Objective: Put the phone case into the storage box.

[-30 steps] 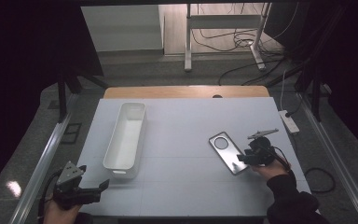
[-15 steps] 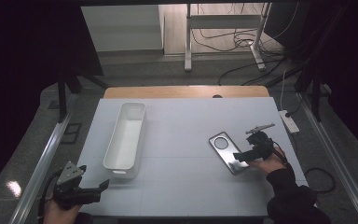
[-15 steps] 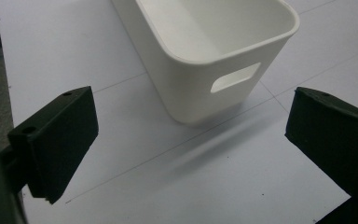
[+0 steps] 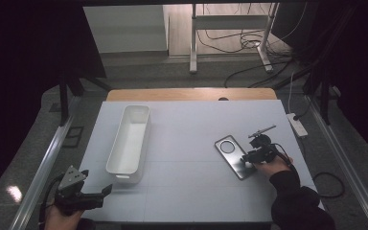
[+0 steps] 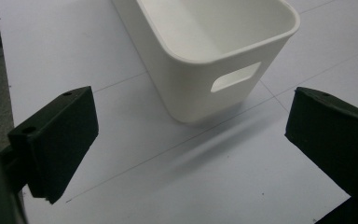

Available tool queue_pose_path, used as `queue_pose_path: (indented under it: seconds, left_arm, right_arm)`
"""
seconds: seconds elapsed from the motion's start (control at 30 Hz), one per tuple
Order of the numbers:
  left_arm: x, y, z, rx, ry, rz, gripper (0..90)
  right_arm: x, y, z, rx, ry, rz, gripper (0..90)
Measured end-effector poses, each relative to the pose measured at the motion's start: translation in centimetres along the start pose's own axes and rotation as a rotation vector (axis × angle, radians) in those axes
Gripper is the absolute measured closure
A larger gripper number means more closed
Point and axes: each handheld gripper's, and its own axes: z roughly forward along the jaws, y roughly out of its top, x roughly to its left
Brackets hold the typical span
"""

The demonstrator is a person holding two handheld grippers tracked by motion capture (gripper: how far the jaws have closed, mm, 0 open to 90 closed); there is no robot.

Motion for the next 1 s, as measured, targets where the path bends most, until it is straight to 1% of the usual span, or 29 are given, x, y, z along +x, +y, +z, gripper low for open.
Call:
queue_pose_path:
  seconds: [0.07, 0.1, 0.13, 0.2, 0.3, 0.33, 0.37, 0.4, 0.47, 0.53, 0.57, 0.67, 0.77, 0.87, 0.9, 0.93, 1.0]
  left_arm:
    - [0.0, 0.0, 0.0, 0.0, 0.001, -0.002, 3.1]
    - [0.0, 0.0, 0.0, 0.0, 0.003, -0.001, 3.0]
    - [0.0, 0.0, -0.1, -0.004, 0.003, 0.001, 3.1]
    - [-0.1, 0.0, -0.1, -0.012, -0.001, 0.009, 2.8]
    - [-0.1, 0.0, -0.2, -0.018, -0.009, 0.014, 2.2]
    - [-0.1, 0.0, -0.2, -0.022, -0.006, 0.01, 1.9]
    - [0.0, 0.0, -0.3, -0.022, -0.012, 0.002, 1.9]
    - [0.0, 0.0, -0.3, -0.022, -0.012, 0.002, 1.8]
    - [0.1, 0.0, -0.3, -0.019, -0.032, -0.018, 2.0]
    - [0.1, 0.0, -0.3, -0.017, -0.038, -0.013, 2.0]
    - [0.0, 0.1, -0.3, -0.021, -0.048, -0.004, 2.0]
    - [-0.3, 0.4, -0.1, -0.034, -0.065, 0.005, 1.9]
    - [-0.9, 0.8, 0.0, -0.062, -0.059, 0.006, 0.0]
    - [-1.2, 1.3, 0.1, -0.095, -0.087, 0.0, 0.0]
    - [-1.2, 1.3, 0.1, -0.095, -0.087, 0.0, 0.0]
    - [-1.5, 1.7, 0.4, -0.1, -0.103, 0.016, 0.0]
    - [-1.6, 1.8, 0.5, -0.097, -0.108, 0.019, 0.0]
  right_arm:
    - [-0.3, 0.0, 0.0, -0.001, 0.007, 0.014, 78.6]
    - [-0.5, 0.0, -0.1, -0.002, 0.013, 0.042, 84.5]
    - [-0.6, 0.0, -0.1, -0.002, 0.014, 0.051, 86.6]
    - [-0.6, -0.1, -0.1, -0.004, 0.012, 0.061, 87.4]
    - [-0.4, 0.0, -0.1, -0.005, -0.007, 0.044, 88.2]
    - [-0.3, 0.0, -0.1, -0.009, -0.009, 0.042, 88.3]
    - [-0.3, 0.0, -0.1, -0.008, -0.011, 0.041, 88.4]
    - [-0.3, -0.1, -0.1, -0.01, -0.008, 0.044, 88.4]
    - [-0.4, -0.1, -0.2, -0.011, -0.012, 0.045, 88.4]
    - [-0.4, -0.1, -0.2, -0.013, -0.014, 0.043, 88.4]
    - [-0.4, -0.2, -0.3, -0.021, -0.016, 0.043, 88.4]
    - [-0.4, -0.2, -0.7, -0.05, -0.019, 0.048, 88.4]
    - [-0.4, -0.3, -1.0, -0.065, -0.012, 0.056, 88.4]
    - [-0.3, -0.3, -1.4, -0.083, -0.008, 0.057, 88.4]
    - [-0.2, -0.3, -1.5, -0.09, -0.009, 0.055, 88.4]
    - [-0.1, -0.3, -1.7, -0.1, -0.005, 0.051, 88.4]
    - [0.0, -0.3, -1.9, -0.109, 0.001, 0.054, 88.4]
